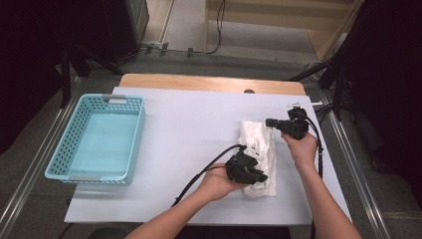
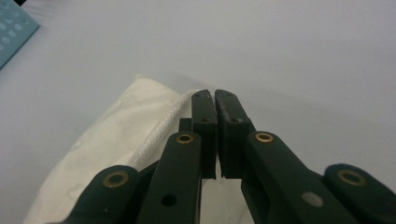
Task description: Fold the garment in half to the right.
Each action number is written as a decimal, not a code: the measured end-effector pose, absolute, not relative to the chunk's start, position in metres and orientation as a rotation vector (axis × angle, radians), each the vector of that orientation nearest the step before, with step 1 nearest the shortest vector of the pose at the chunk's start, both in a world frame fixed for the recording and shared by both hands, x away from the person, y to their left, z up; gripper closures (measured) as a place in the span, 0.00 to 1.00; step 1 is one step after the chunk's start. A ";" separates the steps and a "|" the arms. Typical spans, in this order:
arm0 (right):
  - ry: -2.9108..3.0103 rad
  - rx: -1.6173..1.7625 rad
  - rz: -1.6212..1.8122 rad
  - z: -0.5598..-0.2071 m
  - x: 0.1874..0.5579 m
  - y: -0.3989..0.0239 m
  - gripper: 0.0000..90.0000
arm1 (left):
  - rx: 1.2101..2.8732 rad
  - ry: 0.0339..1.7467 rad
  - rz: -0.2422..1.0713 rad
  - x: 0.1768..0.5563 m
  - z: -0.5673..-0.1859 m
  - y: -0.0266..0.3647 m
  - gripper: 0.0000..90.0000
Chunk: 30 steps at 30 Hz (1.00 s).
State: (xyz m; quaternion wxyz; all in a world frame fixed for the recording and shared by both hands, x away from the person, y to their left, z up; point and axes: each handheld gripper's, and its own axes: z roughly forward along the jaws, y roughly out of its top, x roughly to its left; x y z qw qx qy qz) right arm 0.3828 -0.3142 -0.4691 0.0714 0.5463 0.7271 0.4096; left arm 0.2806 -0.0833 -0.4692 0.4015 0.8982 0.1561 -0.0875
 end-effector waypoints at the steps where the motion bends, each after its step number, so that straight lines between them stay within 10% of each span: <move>1: 2.188 1.643 1.226 -0.471 0.383 -0.314 0.94 | 2.272 0.396 -0.229 0.281 -0.471 -0.085 0.94; 18: 2.217 1.659 1.161 -0.480 0.378 -0.320 0.93 | 2.204 0.414 -0.285 0.282 -0.452 -0.072 0.56; 30: 2.194 1.564 1.192 -0.464 0.358 -0.323 0.59 | 2.208 0.485 -0.254 0.293 -0.451 -0.050 0.47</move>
